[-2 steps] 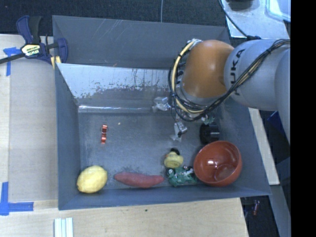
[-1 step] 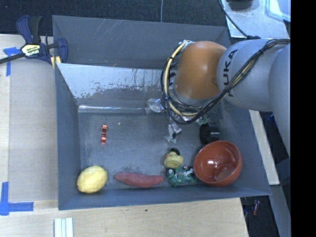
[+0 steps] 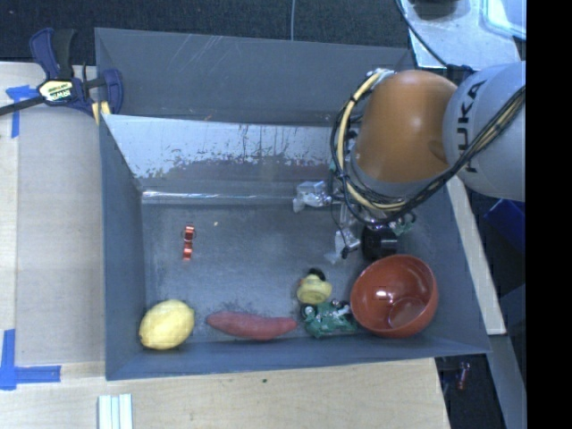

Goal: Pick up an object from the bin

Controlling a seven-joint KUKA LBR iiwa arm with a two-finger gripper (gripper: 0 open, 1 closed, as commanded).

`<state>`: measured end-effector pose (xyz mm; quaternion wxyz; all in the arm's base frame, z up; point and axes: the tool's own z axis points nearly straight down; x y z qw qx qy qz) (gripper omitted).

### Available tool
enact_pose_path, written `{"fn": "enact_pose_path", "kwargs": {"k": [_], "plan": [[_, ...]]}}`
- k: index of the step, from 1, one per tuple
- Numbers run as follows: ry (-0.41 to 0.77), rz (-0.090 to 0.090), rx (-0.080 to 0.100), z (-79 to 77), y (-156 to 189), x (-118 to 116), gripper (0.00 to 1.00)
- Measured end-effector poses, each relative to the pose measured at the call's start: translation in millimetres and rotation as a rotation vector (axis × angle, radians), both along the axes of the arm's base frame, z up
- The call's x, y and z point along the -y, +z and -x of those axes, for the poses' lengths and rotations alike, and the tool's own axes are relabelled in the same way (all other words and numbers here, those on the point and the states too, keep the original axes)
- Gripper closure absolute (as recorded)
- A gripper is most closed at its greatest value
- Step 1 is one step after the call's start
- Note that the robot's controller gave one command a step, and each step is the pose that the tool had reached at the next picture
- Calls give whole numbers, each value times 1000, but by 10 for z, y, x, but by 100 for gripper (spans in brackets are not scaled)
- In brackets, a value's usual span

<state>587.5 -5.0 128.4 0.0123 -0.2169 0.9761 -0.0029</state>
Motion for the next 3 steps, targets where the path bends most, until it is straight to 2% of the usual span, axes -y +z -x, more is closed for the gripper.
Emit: {"fn": "enact_pose_path", "kwargs": {"k": [1, 2, 3], "plan": [[-66, -2, 18, -181, 0, -210, 0], [79, 3, 11, -216, -434, 244, 0], [22, 2, 11, -134, -519, 8, 0]]}}
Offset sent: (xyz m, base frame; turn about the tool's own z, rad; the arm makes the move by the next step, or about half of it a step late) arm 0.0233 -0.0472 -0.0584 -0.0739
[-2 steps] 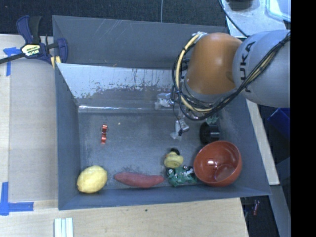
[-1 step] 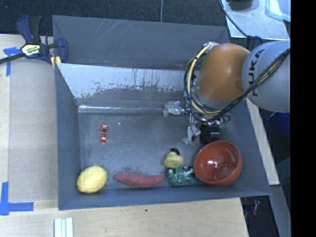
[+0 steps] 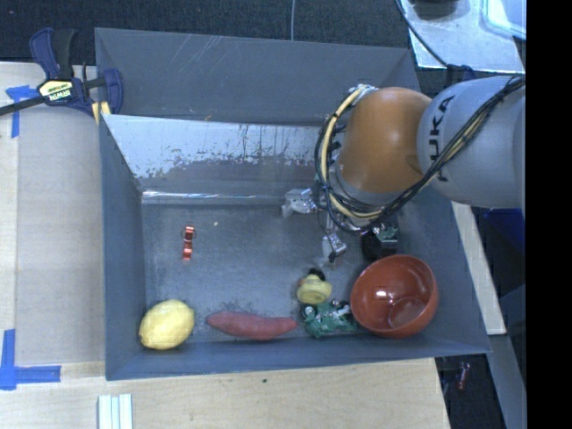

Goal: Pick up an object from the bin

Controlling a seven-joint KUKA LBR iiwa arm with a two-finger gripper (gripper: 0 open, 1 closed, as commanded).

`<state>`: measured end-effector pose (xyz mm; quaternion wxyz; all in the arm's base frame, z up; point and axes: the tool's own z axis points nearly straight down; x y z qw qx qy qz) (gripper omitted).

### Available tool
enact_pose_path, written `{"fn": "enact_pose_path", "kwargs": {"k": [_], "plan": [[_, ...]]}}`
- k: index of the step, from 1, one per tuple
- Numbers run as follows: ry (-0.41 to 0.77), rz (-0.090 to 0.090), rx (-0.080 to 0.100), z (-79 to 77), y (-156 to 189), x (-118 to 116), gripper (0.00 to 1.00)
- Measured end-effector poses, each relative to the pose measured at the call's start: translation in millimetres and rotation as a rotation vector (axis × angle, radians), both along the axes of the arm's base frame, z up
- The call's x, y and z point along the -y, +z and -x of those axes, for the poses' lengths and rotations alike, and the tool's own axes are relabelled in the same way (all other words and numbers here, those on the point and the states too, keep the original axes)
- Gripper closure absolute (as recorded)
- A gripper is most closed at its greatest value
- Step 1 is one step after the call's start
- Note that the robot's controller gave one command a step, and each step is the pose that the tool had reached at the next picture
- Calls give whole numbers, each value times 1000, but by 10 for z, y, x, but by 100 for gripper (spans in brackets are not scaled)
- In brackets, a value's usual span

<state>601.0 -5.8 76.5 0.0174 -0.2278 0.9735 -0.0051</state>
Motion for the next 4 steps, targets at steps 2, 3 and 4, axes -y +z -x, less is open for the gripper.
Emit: {"fn": "enact_pose_path", "kwargs": {"k": [2, 3, 4], "plan": [[94, 5, 3, 35, -33, 658, 0], [193, 7, 5, 177, -31, 1080, 0], [187, 8, 2, 120, -46, 1296, 0]]}}
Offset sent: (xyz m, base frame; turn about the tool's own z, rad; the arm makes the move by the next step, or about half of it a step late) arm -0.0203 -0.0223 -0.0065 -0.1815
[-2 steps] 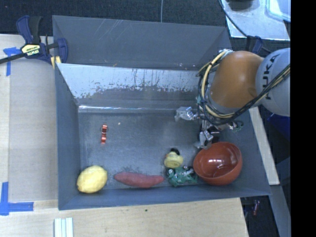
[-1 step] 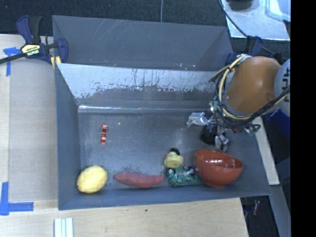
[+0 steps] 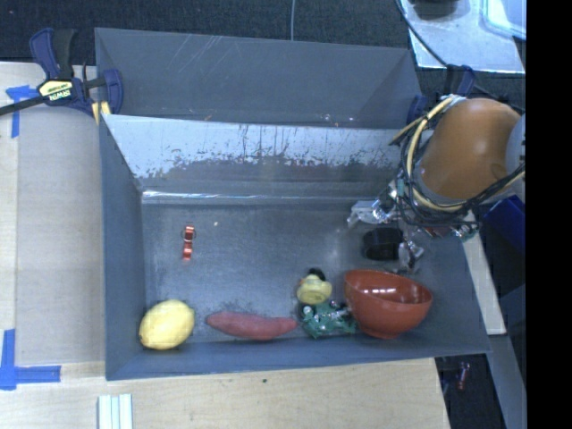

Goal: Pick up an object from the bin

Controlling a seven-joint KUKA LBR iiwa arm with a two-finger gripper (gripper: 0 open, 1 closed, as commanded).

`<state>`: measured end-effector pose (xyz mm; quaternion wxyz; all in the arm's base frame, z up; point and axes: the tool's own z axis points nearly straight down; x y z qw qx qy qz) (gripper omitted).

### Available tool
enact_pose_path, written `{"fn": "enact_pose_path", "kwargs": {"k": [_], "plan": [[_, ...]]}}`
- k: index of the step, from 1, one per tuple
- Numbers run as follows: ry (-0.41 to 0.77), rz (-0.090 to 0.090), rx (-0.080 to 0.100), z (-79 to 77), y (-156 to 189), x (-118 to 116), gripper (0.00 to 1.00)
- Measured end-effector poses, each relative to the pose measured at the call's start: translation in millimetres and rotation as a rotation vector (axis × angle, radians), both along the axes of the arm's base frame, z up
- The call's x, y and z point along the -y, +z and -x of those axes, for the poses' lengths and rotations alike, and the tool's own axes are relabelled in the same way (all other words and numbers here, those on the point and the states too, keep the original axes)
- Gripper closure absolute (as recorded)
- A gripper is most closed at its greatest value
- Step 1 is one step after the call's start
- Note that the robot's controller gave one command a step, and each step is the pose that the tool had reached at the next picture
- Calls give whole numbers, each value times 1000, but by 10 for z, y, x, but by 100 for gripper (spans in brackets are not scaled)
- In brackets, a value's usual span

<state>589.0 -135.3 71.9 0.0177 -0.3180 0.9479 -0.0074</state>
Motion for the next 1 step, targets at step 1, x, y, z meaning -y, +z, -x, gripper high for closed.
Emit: {"fn": "enact_pose_path", "kwargs": {"k": [1], "plan": [[-26, -3, 5, -74, 1, -31, 0]]}}
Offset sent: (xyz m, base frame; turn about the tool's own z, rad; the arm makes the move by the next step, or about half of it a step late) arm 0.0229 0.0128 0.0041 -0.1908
